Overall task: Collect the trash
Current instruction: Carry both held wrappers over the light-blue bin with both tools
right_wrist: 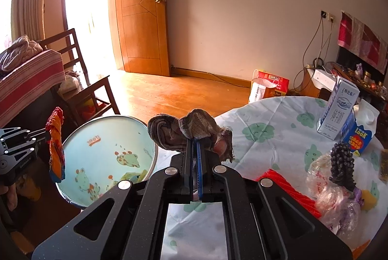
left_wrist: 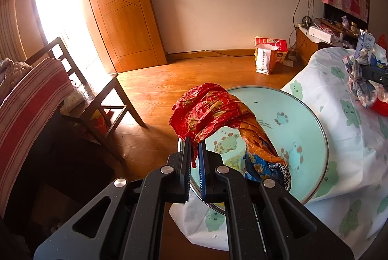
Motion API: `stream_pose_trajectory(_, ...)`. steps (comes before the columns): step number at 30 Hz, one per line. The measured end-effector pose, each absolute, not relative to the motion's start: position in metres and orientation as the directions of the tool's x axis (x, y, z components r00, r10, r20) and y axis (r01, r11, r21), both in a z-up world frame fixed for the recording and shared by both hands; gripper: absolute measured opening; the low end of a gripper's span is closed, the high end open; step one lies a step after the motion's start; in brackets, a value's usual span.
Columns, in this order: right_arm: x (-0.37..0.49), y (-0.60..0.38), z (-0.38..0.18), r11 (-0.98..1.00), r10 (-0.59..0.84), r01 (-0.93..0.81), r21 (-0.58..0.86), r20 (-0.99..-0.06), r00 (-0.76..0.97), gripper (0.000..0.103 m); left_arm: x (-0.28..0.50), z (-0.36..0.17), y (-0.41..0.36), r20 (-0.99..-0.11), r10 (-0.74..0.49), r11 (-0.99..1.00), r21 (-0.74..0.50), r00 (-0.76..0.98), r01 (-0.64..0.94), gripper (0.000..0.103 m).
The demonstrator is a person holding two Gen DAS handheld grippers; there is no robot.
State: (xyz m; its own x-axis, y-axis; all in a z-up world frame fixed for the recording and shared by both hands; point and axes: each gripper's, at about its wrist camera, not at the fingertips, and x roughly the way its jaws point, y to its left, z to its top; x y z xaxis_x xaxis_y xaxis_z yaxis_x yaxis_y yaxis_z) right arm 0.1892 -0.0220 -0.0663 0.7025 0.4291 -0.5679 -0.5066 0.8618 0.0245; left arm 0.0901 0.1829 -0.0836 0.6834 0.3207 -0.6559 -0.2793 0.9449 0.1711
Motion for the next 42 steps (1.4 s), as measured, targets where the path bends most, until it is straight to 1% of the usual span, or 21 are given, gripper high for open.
stream_pose_trajectory(25,0.190,0.036,-0.079,0.809,0.461,-0.588,-0.022,-0.598,0.656,0.003,0.090,-0.078,0.198,-0.650,0.357,0.930,0.179,0.671,-0.322,0.005)
stream_pose_trajectory(42,0.188,0.051,-0.082,0.790,0.473,-0.612,-0.029,-0.606,0.639,0.003,0.088,-0.078,0.196,-0.650,0.341,0.936,0.171,0.679,-0.306,0.005)
